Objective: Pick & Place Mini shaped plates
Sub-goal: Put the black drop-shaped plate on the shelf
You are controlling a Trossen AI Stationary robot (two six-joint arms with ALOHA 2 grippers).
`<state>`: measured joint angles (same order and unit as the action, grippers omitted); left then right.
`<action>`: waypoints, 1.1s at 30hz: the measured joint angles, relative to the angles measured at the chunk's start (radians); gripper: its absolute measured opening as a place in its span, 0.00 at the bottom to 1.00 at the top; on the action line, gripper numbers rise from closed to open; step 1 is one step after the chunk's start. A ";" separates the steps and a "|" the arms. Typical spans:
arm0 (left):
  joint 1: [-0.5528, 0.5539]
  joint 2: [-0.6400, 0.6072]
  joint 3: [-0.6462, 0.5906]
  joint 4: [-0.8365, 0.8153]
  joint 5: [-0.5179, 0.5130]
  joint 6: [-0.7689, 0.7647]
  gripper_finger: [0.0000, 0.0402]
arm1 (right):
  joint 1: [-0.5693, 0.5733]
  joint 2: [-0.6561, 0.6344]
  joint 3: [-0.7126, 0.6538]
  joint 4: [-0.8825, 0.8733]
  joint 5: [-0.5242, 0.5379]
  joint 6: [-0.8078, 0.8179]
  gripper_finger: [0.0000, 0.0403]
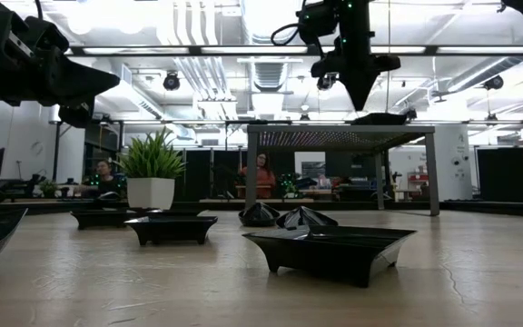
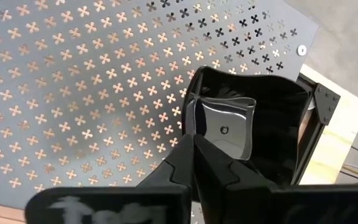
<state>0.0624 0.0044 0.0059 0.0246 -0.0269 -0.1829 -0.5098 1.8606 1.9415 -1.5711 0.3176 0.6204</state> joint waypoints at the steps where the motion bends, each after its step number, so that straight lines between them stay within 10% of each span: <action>1: 0.000 0.000 0.000 0.000 0.000 0.000 0.01 | 0.000 0.000 0.000 0.000 -0.001 0.000 0.02; 20: 0.001 0.000 0.000 0.000 0.000 0.000 0.01 | 0.229 -0.010 0.048 0.030 -0.091 -0.019 0.02; 33: 0.001 0.000 0.000 0.000 0.000 0.000 0.01 | 0.481 -0.010 0.043 0.417 -0.091 0.145 0.02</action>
<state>0.0631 0.0040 0.0059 0.0246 -0.0269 -0.1829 -0.0291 1.8503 1.9847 -1.1536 0.2269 0.7652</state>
